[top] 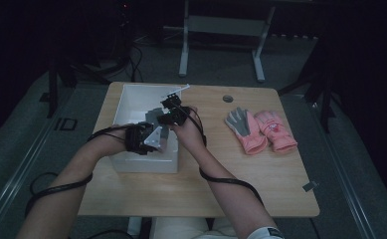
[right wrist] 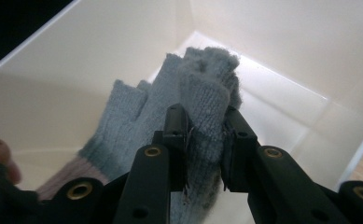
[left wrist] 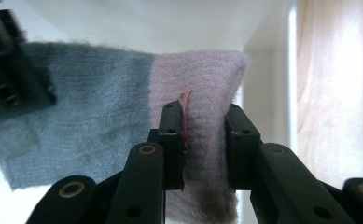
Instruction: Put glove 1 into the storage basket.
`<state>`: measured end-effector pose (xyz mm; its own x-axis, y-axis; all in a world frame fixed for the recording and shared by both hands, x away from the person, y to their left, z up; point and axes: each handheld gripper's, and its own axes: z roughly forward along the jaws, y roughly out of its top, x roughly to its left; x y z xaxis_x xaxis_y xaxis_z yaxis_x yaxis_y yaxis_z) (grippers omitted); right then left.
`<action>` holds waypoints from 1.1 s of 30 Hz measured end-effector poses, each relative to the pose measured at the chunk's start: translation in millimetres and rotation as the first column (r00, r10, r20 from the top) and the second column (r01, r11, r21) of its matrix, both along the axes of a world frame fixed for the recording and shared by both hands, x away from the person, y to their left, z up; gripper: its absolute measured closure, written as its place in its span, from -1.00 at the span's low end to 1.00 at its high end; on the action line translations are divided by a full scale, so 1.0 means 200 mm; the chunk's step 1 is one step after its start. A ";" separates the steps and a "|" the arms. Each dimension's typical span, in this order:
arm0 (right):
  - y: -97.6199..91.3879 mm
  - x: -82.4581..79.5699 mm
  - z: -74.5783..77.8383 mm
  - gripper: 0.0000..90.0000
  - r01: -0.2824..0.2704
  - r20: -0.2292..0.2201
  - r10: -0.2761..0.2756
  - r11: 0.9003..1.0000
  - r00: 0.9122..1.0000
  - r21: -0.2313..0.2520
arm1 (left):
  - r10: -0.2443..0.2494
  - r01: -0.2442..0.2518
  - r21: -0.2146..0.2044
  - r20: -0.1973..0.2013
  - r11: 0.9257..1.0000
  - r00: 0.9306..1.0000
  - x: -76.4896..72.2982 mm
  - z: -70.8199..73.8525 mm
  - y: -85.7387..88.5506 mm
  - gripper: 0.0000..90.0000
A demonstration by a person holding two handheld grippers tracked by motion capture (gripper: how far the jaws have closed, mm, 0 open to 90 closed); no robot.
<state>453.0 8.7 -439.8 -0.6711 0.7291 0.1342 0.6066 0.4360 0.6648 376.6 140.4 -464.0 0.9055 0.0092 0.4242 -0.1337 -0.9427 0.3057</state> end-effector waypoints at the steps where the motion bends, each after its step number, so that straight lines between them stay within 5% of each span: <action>1: 0.00 0.01 0.00 0.65 -0.001 -0.004 0.001 1.000 1.000 -0.013 | -0.003 0.003 0.006 0.002 1.000 1.000 0.01 -0.01 -0.01 0.60; 5: 0.00 0.03 -0.02 0.61 -0.003 -0.018 0.002 0.999 1.000 -0.044 | -0.003 0.003 0.011 -0.024 1.000 1.000 0.03 -0.04 -0.02 0.60; 7: -0.02 0.05 -0.05 0.47 0.004 -0.036 -0.007 0.998 0.999 -0.064 | 0.003 0.000 0.046 -0.053 0.999 0.999 0.06 -0.08 -0.05 0.60; 15: -0.10 0.04 0.01 0.40 0.012 0.002 -0.012 1.000 1.000 -0.001 | 0.030 -0.017 0.097 -0.130 0.995 0.991 0.14 -0.17 -0.08 0.59; 18: -0.13 0.03 0.04 0.39 0.014 0.004 -0.015 1.000 1.000 0.028 | 0.050 -0.037 0.114 -0.113 0.993 0.992 0.14 -0.19 -0.08 0.54; 23: -0.22 0.00 0.13 0.31 0.002 0.037 -0.005 0.997 0.999 0.081 | 0.132 -0.126 0.053 -0.128 0.991 0.983 0.15 -0.13 -0.06 0.19; 26: -0.26 -0.04 0.16 0.28 -0.012 0.051 0.007 0.995 0.999 0.095 | 0.165 -0.167 -0.004 -0.137 0.986 0.977 0.14 -0.06 -0.04 0.18; 33: -0.41 -0.09 0.18 0.25 -0.011 0.084 0.002 0.994 0.996 0.110 | 0.232 -0.254 -0.114 -0.179 0.960 0.956 0.12 0.09 -0.01 0.23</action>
